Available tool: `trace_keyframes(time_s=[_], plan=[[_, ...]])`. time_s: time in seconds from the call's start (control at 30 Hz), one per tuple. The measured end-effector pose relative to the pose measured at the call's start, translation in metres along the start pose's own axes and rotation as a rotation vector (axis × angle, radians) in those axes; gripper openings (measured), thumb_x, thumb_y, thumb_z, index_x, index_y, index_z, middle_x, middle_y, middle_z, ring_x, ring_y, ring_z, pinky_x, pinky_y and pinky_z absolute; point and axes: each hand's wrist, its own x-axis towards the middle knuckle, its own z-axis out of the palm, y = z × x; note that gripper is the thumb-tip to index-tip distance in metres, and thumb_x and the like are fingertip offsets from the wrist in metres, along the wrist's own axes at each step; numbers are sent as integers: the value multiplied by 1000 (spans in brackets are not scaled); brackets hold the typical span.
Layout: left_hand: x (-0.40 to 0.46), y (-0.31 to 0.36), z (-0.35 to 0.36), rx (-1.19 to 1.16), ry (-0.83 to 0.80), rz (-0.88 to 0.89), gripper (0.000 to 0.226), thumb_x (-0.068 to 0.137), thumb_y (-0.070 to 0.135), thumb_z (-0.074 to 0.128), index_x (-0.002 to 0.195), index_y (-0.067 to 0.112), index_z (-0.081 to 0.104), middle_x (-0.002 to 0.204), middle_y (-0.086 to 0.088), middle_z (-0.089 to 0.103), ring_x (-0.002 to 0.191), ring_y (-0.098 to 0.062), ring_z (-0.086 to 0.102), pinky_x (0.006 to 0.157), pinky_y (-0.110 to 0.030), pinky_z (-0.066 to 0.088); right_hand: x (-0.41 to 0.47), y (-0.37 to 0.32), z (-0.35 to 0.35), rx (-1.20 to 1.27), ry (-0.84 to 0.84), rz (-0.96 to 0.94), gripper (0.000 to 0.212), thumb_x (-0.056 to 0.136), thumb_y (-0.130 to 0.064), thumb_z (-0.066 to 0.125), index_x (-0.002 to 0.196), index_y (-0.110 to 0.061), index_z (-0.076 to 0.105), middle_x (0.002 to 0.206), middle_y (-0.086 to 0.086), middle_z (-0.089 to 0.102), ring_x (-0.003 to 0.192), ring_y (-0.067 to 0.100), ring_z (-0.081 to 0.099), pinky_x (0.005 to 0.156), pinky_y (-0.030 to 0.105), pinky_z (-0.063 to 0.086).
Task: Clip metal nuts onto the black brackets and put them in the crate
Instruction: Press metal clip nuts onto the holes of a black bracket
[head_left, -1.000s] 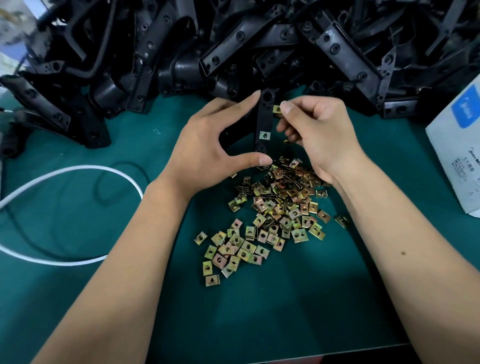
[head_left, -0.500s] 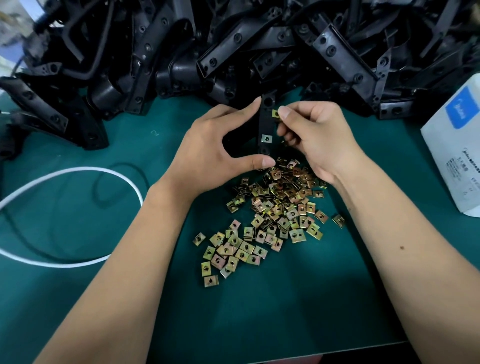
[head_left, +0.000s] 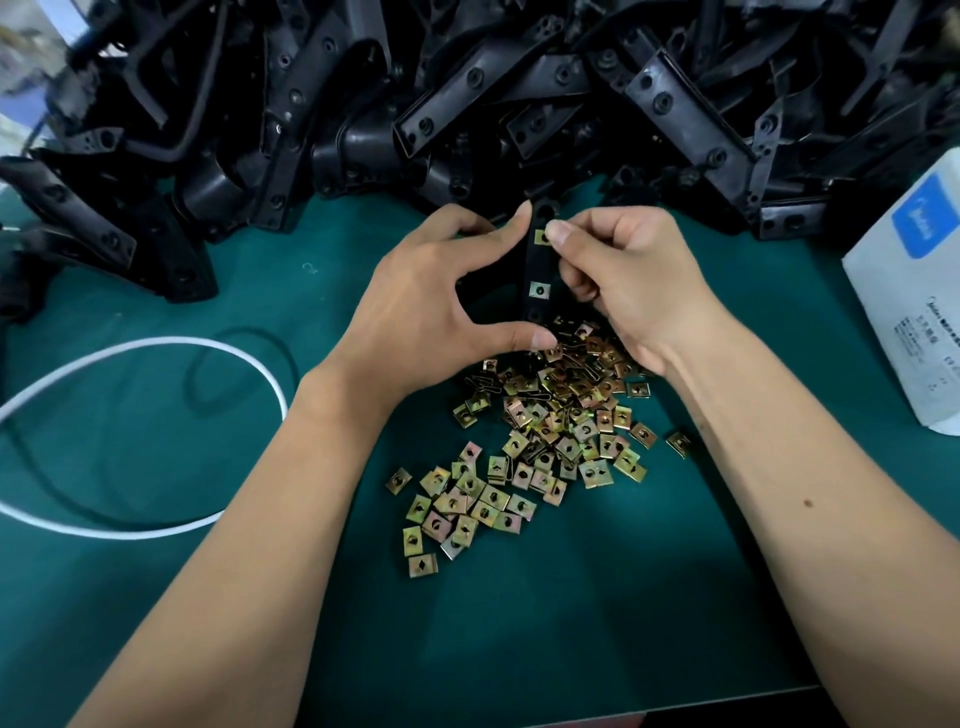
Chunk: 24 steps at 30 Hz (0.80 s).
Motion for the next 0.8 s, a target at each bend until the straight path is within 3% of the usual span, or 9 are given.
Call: trace_keyframes(time_s=[0.13,0.3,0.4,0.47,0.57,0.63,0.7,0.8], plan=[[0,2,0,52,20,-11,100,65,75,75,152,33,49,127,4,57,118,-13,57,104,-39,50,-3,-2,5,-96,54,-25,26,100,-20,65,75,-17,71,58,-6,58,57,7,48,59,24,42],[3,9,-2,90,81,10,101,67,79,71,154,33,47,130,4,56,121,-10,54,106,-22,41,-12,-13,14,-144,189,-135,17,98,-22,66,86,-15,76,73,-11,66,71,-1,56,70,22,48],[7,25,-4,100,93,52,100,69,76,72,154,27,48,133,-2,56,126,-17,54,111,-28,41,-28,-21,9,-64,193,-115,4,95,-22,72,91,-22,72,67,-20,64,68,-5,59,69,19,49],[15,44,-3,121,79,104,100,70,74,73,154,25,48,134,-4,57,127,-21,54,111,-37,43,-44,-29,-4,-81,249,-120,5,92,-23,74,93,-25,70,66,-17,65,67,-2,60,68,23,52],[32,91,8,135,46,225,95,75,73,73,153,25,49,135,-6,56,127,-25,53,109,-44,45,-65,-48,-39,-83,443,-173,8,92,-22,74,87,-22,68,67,-16,62,66,1,57,66,30,50],[45,134,25,122,15,328,87,80,67,71,151,22,52,136,-7,56,127,-27,53,108,-45,45,-83,-59,-72,-15,602,-173,7,93,-19,73,94,-17,67,75,-14,62,72,4,58,71,34,53],[57,183,50,102,-15,440,78,82,54,73,149,19,54,135,-7,57,126,-27,54,106,-45,45,-108,-66,-110,78,730,-186,12,95,-13,71,106,-9,67,82,-6,68,76,7,64,73,33,57],[61,256,93,-12,-91,565,69,82,40,72,147,19,57,132,-6,58,123,-25,56,105,-41,44,-162,-66,-170,111,898,-289,9,98,-2,62,105,-1,68,78,-3,71,75,9,65,70,29,55]])
